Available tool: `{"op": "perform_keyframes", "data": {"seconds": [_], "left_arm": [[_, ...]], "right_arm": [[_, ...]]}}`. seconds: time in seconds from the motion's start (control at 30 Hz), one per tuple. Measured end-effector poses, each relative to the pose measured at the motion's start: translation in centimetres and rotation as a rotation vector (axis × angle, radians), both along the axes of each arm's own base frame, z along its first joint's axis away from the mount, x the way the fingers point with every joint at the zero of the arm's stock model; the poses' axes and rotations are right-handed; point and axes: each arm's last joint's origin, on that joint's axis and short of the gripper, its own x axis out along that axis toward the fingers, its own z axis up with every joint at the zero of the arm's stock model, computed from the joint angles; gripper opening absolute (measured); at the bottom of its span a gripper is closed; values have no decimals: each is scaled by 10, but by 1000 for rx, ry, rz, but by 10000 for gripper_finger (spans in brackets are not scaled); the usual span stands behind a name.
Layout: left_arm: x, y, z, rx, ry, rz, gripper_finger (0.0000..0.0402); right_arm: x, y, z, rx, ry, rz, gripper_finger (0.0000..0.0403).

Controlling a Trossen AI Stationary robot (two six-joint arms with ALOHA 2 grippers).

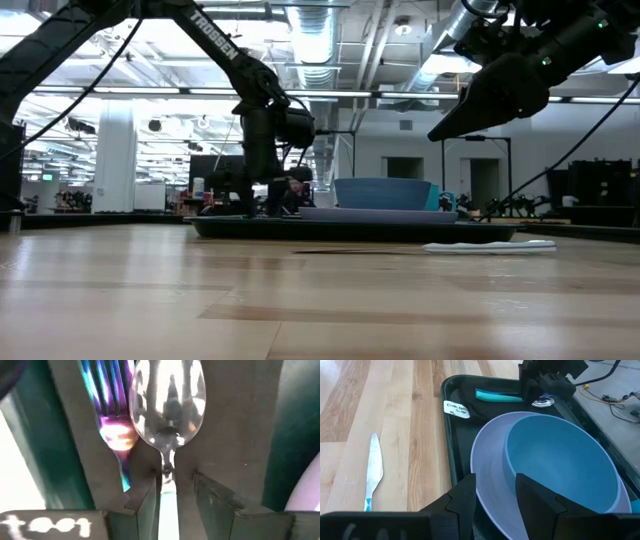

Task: Set up tray
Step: Put the white and blue knife on top of the napkin to the right of the spoon and fork on the black serving tray

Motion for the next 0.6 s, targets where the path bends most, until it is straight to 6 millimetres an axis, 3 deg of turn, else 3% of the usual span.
{"op": "perform_keyframes", "data": {"seconds": [0.33, 0.6], "left_arm": [[-5, 0, 26, 62, -42, -14, 125], [-16, -14, 82, 182, -160, -160, 125]], "right_arm": [[0, 0, 0, 0, 0, 0, 131], [0, 0, 0, -1, 0, -1, 131]]}}
